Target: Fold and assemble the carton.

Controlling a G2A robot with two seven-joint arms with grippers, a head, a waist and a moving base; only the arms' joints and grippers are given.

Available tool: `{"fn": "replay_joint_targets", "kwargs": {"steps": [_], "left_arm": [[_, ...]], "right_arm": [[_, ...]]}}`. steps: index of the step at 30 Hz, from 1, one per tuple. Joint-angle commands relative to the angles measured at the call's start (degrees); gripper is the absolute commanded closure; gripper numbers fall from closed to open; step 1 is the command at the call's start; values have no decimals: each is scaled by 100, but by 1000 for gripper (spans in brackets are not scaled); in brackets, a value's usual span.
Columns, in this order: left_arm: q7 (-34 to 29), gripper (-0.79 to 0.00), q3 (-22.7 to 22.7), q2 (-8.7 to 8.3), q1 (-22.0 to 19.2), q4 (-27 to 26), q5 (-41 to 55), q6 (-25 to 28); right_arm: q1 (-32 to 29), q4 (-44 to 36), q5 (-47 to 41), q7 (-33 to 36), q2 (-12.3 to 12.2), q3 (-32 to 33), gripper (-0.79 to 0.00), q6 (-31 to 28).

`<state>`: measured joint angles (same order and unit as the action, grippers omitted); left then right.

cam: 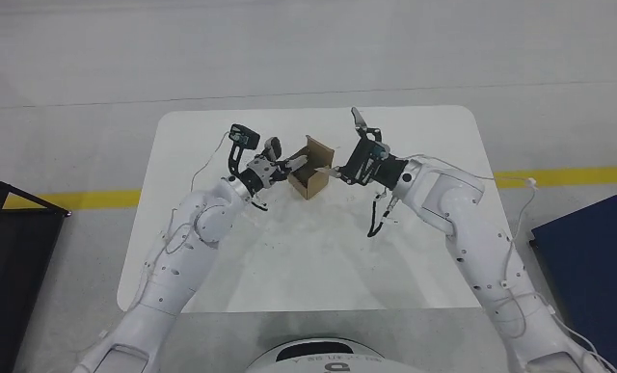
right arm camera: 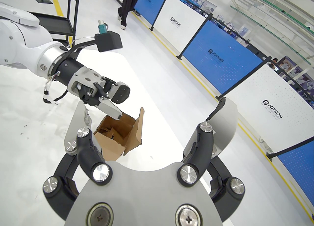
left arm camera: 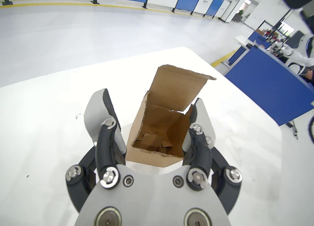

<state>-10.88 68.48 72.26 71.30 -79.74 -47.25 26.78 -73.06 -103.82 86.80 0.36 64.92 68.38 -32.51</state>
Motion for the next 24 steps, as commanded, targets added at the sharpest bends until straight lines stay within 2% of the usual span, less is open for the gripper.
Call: {"fn": "replay_joint_targets", "kwargs": {"steps": [1, 4, 7, 9, 14, 18, 24], "left_arm": [[-26, -785, 306, -51, 121, -52, 284, 44], [196, -785, 718, -111, 130, 58, 290, -147], [728, -785, 770, -129, -35, 291, -687, -728], [818, -785, 558, -107, -252, 525, -1308, -1028], [375, -785, -130, -1, -897, 1093, -2172, -1183], [152, -785, -551, 76, -1252, 1476, -2977, -1629], [60, -785, -983, 207, -1518, 1850, -3210, -1659]], "right_arm": [[-18, -9, 5, -15, -4, 13, -785, 7], [-31, -19, 4, -6, -7, 23, -785, 5], [-48, -38, 4, -5, -13, 53, -785, 12], [-83, -77, 15, -17, -22, 98, -785, 31], [-249, -175, 13, -58, -54, 303, -785, 112], [-410, -240, -27, -113, -87, 526, -785, 151], [-625, -287, -133, -203, -131, 871, -785, 211]]}}
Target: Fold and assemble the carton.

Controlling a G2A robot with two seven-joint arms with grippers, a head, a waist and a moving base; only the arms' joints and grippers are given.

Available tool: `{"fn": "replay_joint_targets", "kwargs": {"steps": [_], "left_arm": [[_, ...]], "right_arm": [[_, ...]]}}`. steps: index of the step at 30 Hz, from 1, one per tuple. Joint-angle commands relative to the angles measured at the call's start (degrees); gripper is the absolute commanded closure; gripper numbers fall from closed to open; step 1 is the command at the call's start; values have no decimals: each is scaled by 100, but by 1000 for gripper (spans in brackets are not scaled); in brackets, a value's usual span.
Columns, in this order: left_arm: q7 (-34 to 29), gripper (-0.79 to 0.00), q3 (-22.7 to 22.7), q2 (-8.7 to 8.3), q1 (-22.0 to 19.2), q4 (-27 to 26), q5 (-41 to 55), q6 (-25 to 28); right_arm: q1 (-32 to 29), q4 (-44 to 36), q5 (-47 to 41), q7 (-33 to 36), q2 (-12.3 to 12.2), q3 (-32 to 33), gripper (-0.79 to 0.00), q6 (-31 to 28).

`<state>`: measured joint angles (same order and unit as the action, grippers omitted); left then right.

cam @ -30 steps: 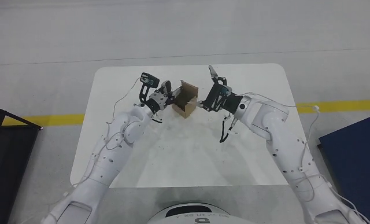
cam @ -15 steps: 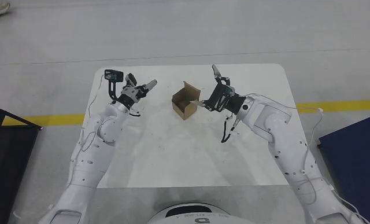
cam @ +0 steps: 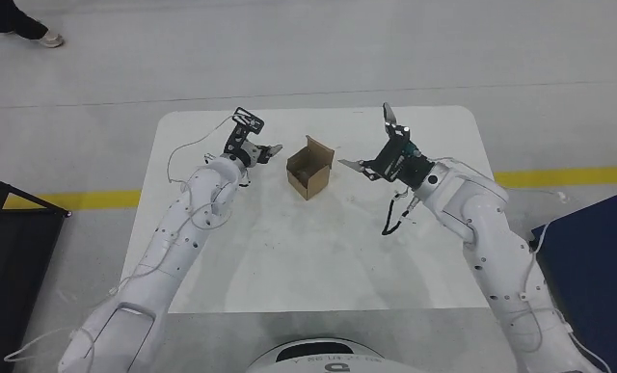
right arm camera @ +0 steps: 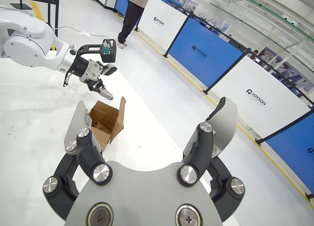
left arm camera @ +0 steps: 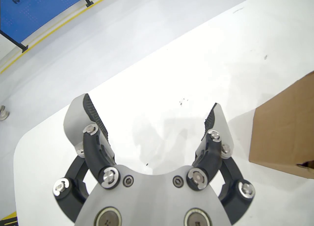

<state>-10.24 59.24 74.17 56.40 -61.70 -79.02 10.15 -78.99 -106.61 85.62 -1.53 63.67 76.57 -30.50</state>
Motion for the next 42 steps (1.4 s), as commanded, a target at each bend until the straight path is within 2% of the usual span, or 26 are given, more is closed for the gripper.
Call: {"fn": "replay_joint_targets", "kwargs": {"steps": [1, 8, 11, 15, 18, 21, 24, 28, 34, 39, 40, 42], "left_arm": [[-14, -785, -124, 36, -44, 90, -56, 28], [-43, -785, -520, 170, -47, 119, -200, -42], [-107, -785, -591, 205, -14, 21, -49, 163], [-465, -785, -674, 217, 103, -187, 201, 720], [-670, -785, -644, 199, 298, -483, 464, 1016], [-690, -785, -494, 145, 526, -844, 564, 1068], [-622, -785, -182, 55, 767, -1231, 670, 1122], [-505, -785, 476, -128, 1238, -1903, 695, 1244], [-164, -785, 1762, -396, 2144, -3118, 1087, 1732], [274, -785, 2832, -544, 2874, -3946, 1531, 2063], [356, -785, 2990, -563, 3028, -4100, 1612, 2129], [356, -785, 2990, -563, 3028, -4100, 1612, 2129]], "right_arm": [[-70, -17, -36, -27, -12, 106, -785, 25], [-290, -80, -155, -122, -49, 398, -785, 35], [-349, -115, -171, -152, -60, 466, -785, 16], [-392, -142, -178, -167, -68, 502, -785, 16], [-406, -150, -186, -157, -73, 519, -785, 10], [-411, -158, -191, -158, -76, 524, -785, 6], [-416, -184, -147, -190, -83, 520, -785, -32], [-437, -250, -108, -347, -88, 522, -785, -42], [-437, -250, -108, -347, -88, 522, -785, -42], [-437, -250, -108, -347, -88, 522, -785, -42], [-437, -250, -108, -347, -88, 522, -785, -42], [-437, -250, -108, -347, -88, 522, -785, -42]]}}
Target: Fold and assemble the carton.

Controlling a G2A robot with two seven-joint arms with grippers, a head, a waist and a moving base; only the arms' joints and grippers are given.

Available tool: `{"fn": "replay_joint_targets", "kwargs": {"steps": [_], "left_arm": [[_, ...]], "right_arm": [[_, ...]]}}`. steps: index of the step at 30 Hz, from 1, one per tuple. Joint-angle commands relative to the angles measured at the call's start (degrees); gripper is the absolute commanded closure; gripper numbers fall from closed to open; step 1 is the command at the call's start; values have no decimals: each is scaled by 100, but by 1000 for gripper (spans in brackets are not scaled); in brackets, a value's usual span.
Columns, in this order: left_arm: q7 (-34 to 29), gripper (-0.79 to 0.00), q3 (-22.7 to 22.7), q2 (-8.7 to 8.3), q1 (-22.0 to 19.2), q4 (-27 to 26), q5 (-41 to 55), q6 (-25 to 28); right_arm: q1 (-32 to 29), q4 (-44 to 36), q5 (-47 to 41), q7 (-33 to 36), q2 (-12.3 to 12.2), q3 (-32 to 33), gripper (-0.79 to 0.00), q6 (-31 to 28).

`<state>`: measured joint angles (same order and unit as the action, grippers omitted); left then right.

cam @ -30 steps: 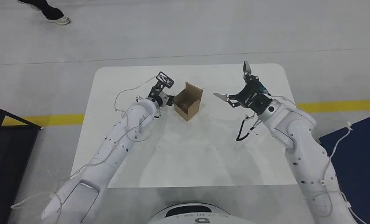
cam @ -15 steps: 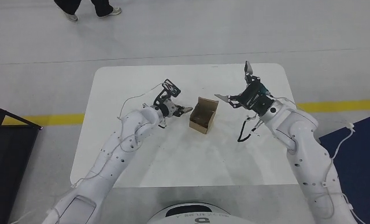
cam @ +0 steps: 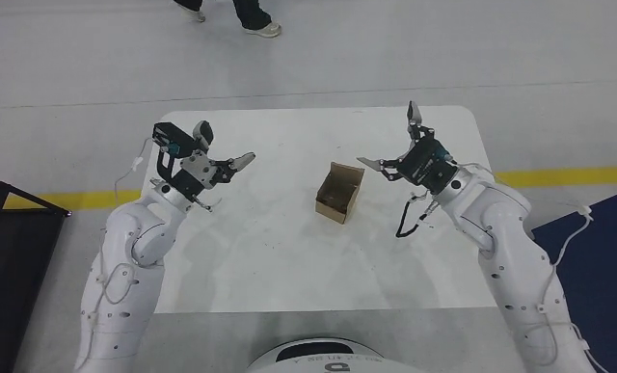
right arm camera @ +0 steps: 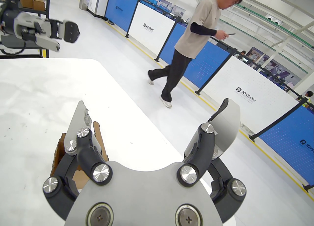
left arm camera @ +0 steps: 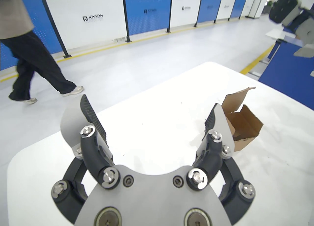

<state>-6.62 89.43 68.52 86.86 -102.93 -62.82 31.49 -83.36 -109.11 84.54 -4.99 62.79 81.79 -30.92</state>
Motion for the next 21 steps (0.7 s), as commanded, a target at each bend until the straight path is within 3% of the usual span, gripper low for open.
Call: {"fn": "replay_joint_targets", "kwargs": {"steps": [1, 5, 10, 12, 18, 21], "left_arm": [[-6, -785, -29, 2, -19, 22, -8, -4], [-6, -785, -29, 2, -19, 22, -8, -4], [-6, -785, -29, 2, -19, 22, -8, -4], [-6, -785, -29, 2, -19, 22, -8, -4], [-6, -785, -29, 2, -19, 22, -8, -4], [-6, -785, -29, 2, -19, 22, -8, -4]], "right_arm": [[0, 0, 0, 0, 0, 0, -785, 0], [-17, 14, 17, 45, -2, -27, -785, -51], [-183, -381, 3, 940, -58, -273, -785, -1116], [-234, -511, 8, 1614, -86, -369, -785, -1506], [-365, -1068, 126, 3189, -59, -1068, -785, -1451], [-402, -1187, 19, 3370, -45, -1185, -785, -1294]]}}
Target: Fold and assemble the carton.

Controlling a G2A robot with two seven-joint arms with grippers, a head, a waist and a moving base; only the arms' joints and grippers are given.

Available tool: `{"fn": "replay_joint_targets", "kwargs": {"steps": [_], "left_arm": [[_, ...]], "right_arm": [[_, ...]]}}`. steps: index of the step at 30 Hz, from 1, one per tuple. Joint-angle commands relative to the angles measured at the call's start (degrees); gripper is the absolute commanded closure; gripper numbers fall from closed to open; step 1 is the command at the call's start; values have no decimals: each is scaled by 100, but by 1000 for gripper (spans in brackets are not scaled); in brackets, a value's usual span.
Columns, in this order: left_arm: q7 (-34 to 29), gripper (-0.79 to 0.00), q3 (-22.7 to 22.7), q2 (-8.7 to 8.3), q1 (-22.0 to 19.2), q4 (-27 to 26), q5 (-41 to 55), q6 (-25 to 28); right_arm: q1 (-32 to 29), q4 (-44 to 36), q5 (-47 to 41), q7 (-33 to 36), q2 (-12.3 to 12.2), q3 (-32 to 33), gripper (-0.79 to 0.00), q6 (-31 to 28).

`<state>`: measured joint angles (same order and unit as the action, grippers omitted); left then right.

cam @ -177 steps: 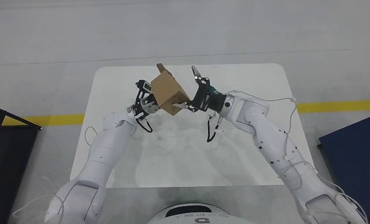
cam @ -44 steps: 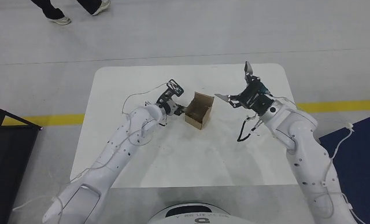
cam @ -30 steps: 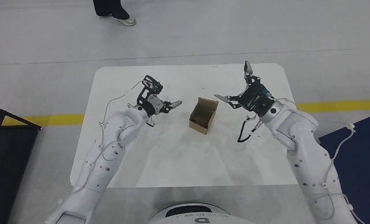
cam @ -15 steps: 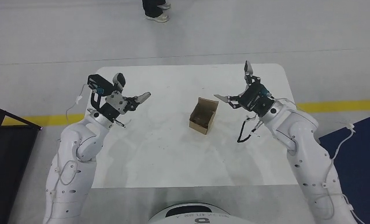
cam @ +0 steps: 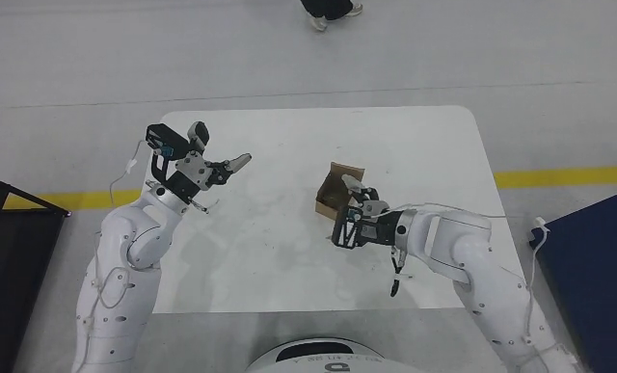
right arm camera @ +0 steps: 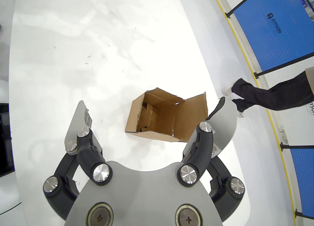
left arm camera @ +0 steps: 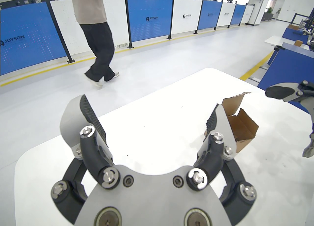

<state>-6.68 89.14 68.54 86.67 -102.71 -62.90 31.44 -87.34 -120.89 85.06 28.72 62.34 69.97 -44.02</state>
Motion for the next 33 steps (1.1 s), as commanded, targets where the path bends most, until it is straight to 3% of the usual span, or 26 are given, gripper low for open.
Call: {"fn": "replay_joint_targets", "kwargs": {"steps": [1, 7, 9, 11, 16, 18, 21, 24, 33], "left_arm": [[0, -785, 0, 0, 0, 0, 0, 0], [0, -785, 0, 0, 0, 0, 0, 0], [0, -785, 0, 0, 0, 0, 0, 0], [0, -785, 0, 0, 0, 0, 0, 0], [-9, -785, -76, -3, -23, -17, -22, -25], [-20, -785, -87, -10, -57, 1, -37, -14], [-15, -785, -65, -22, -100, 70, -15, 15], [-65, -785, -26, -43, -109, 144, -75, 76], [-76, -785, 57, -90, -212, 358, -32, 217]], "right_arm": [[-5, -9, -34, -1, 1, -3, -785, 16], [-5, -16, -7, -5, -1, -16, -785, 1], [-48, -170, 477, 81, -12, -101, -785, 136], [-110, -312, 930, 250, -18, -352, -785, 90], [226, -120, 902, 759, 77, -1029, -785, 119], [455, 62, 806, 949, 143, -1336, -696, 196], [795, 475, 621, 1597, 268, -1748, -613, 543], [1051, 684, 332, 2126, 370, -2034, -582, 746], [1205, 694, 357, 3296, 484, -2305, -619, 1459]]}}
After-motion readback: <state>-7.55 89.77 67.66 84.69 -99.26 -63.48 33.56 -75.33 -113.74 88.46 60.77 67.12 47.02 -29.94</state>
